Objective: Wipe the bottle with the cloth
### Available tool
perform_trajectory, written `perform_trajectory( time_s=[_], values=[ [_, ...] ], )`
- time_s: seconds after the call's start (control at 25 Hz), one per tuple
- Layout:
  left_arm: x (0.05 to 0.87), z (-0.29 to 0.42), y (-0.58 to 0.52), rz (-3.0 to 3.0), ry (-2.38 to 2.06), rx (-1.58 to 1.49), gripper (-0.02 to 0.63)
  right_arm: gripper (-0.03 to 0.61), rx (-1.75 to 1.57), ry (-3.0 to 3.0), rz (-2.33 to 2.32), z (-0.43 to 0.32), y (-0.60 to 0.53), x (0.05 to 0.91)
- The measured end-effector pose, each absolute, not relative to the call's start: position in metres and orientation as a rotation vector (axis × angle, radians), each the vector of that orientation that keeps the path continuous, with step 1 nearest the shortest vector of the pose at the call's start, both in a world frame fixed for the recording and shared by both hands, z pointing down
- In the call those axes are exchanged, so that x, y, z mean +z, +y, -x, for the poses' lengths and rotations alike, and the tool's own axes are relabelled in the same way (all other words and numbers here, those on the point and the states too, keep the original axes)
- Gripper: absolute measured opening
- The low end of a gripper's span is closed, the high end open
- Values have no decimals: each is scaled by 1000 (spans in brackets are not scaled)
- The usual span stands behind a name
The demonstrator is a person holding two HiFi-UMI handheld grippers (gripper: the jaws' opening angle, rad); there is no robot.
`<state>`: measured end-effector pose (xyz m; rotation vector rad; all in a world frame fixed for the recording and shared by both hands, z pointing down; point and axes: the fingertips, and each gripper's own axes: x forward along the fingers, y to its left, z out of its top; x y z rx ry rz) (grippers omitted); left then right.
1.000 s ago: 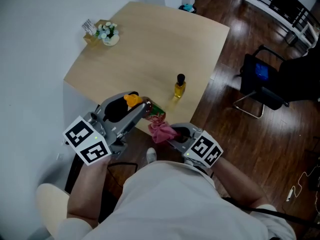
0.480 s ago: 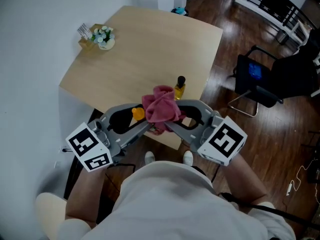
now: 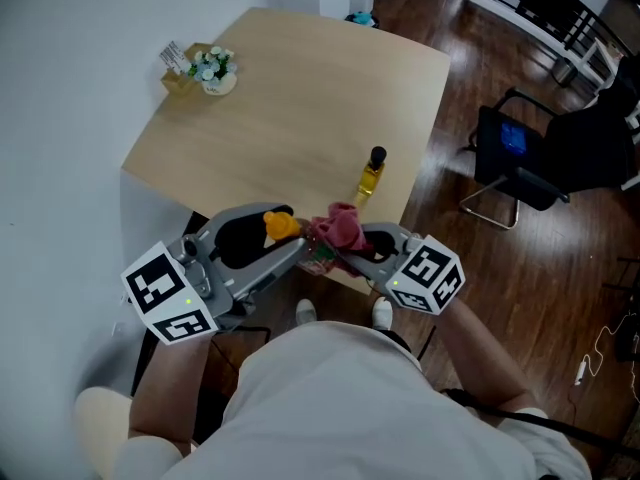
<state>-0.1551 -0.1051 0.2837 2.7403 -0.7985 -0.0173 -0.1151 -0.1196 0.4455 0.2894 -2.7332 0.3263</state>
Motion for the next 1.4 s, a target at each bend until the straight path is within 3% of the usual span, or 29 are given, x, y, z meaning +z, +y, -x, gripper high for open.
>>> perform_trajectory(
  time_s=[0.48,0.84,1.4],
  values=[
    [290,168,-114,-2796,-786,89,161,91,692,-2777,-207,164,-83,457],
    [331,155,-143,-2816,-758,190,161,91,717,-2680,-585,82,-95,473],
    [513,127,-236,-2728,-997,457,161,91,810,-2487,-1060,-68,-66,476]
  ],
)
